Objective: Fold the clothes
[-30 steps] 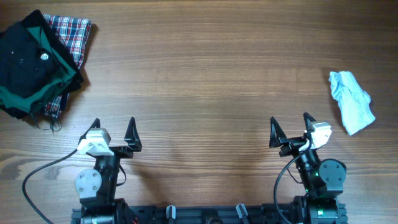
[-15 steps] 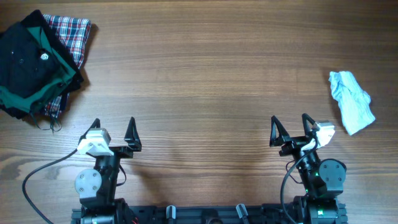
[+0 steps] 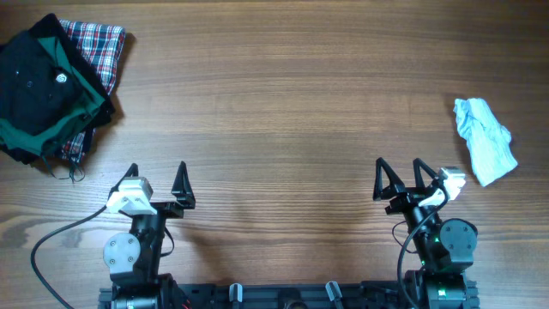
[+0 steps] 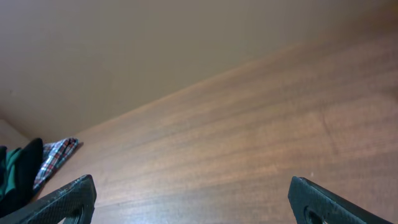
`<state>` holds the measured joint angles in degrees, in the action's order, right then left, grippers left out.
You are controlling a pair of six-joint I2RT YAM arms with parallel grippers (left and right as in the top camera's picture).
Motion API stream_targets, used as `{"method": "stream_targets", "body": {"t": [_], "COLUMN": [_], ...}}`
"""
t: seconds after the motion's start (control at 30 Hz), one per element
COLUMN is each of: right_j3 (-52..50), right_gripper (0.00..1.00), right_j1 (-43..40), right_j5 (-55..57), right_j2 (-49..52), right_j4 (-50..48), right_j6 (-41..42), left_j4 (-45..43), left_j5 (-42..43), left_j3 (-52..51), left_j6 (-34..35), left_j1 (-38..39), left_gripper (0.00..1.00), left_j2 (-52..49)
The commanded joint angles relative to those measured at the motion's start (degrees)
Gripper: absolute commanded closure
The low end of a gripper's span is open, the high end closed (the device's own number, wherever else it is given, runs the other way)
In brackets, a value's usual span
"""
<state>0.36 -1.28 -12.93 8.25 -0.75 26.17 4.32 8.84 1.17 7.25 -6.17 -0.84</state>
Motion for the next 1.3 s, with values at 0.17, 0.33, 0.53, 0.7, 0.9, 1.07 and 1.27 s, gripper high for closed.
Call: {"method": "stream_targets", "body": {"t": [0.17,0.33,0.53,0.7,0.9,1.07,1.27], "right_j3": [9.5,24.4,41.7,51.2,52.7,52.6,52.6], "right_gripper": [0.0,0.0,0.0,0.0,0.0,0.0,0.0], "right_j1": [0.1,0.1,0.1,0.1,0.1,0.1,0.1], "right_j5": [-0.7,-4.2,-6.9,-7.9,-9.0,-3.0,-3.4], "right_j2": [16.8,32.9,48.8,56.5,57.7,58.3,59.7], "right_j4": [6.2,11.0,22.6,31.0,31.0,31.2,32.6], "right_j6": [-1.2,-4.4,-5.2,-8.7,-9.7,-9.4,-9.6], "left_j4": [-0.2,-0.2,-0.2,-0.2,-0.2,-0.2,-0.3], "left_j5": [-0.6,-0.6,-0.6,-0.6,-0.6,-0.6,-0.7], "left_j3": [-0.5,-0.5,-0.5,-0.5,-0.5,-0.5,-0.5], "left_j6": [0.5,0.5,0.5,0.5,0.5,0.5,0.5], "left_j1": [-0.4,-0.4,-0.4,-0.4,-0.4,-0.4,-0.4], "left_gripper": [0.0,0.0,0.0,0.0,0.0,0.0,0.0], "left_j2": [0.5,0.5,0.5,0.5,0.5,0.5,0.5]}}
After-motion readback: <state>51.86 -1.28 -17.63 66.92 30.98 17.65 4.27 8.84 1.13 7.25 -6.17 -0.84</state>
